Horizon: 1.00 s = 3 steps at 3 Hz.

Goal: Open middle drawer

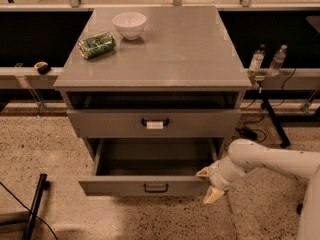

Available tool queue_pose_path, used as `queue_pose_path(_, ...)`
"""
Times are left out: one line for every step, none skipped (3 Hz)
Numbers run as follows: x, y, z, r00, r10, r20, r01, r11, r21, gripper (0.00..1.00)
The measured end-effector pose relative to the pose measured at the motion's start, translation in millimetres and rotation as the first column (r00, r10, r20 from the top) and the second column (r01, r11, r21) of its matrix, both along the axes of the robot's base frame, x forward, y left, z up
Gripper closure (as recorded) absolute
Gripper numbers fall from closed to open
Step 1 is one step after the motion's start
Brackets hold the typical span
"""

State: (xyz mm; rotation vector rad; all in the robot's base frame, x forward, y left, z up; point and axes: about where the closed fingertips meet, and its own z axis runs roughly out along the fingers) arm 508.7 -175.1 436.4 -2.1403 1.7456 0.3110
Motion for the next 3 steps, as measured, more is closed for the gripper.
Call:
queue_pose_path(-34.4,1.4,3.0,0.9985,0.024,-0.048,-0.024,1.000,-0.002,0.37)
queue_pose_path(-69.1,2.9,10.4,0.9946,0.042,-0.095,-0.041,0.999,0.013,0.36)
queue_pose_path(-87.8,4.4,27.9,0.9927,0.044,-0.112,-0.037,0.997,0.063,0.35)
